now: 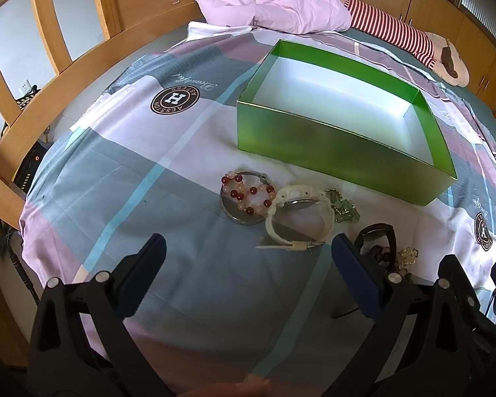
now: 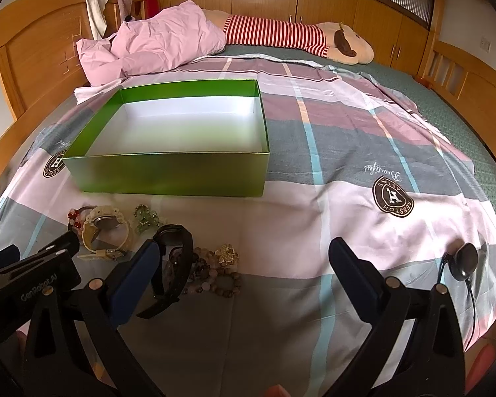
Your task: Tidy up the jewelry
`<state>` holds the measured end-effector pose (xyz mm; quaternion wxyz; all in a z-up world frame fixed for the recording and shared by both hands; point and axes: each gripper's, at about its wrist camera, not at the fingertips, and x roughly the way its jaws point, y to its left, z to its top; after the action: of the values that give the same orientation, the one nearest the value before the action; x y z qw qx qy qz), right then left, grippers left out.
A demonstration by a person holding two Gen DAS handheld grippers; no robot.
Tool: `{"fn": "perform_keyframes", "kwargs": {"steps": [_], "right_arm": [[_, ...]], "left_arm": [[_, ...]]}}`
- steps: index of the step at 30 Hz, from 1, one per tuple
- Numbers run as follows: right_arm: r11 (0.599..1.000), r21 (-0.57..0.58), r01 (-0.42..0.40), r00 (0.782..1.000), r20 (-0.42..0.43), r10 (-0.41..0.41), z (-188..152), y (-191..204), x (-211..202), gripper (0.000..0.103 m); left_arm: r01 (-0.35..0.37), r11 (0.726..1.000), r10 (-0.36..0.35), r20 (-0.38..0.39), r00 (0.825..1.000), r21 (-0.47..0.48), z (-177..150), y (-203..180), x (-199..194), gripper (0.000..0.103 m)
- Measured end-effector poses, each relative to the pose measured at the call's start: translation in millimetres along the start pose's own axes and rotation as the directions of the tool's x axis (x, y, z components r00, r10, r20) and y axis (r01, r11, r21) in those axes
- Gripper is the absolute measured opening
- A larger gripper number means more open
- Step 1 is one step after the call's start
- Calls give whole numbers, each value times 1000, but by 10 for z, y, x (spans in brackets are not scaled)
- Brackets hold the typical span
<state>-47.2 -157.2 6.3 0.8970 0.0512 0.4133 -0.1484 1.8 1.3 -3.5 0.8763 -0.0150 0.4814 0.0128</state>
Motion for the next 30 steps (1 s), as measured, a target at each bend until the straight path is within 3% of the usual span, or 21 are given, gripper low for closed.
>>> {"fn": "perform_keyframes", "kwargs": {"steps": [30], "right_arm": [[1000,8,-11,1000,-14,11,-59,7,34,100]], "left_arm": [[-12,1000,12,-6,1000,5,-25,42,-8,99]]}}
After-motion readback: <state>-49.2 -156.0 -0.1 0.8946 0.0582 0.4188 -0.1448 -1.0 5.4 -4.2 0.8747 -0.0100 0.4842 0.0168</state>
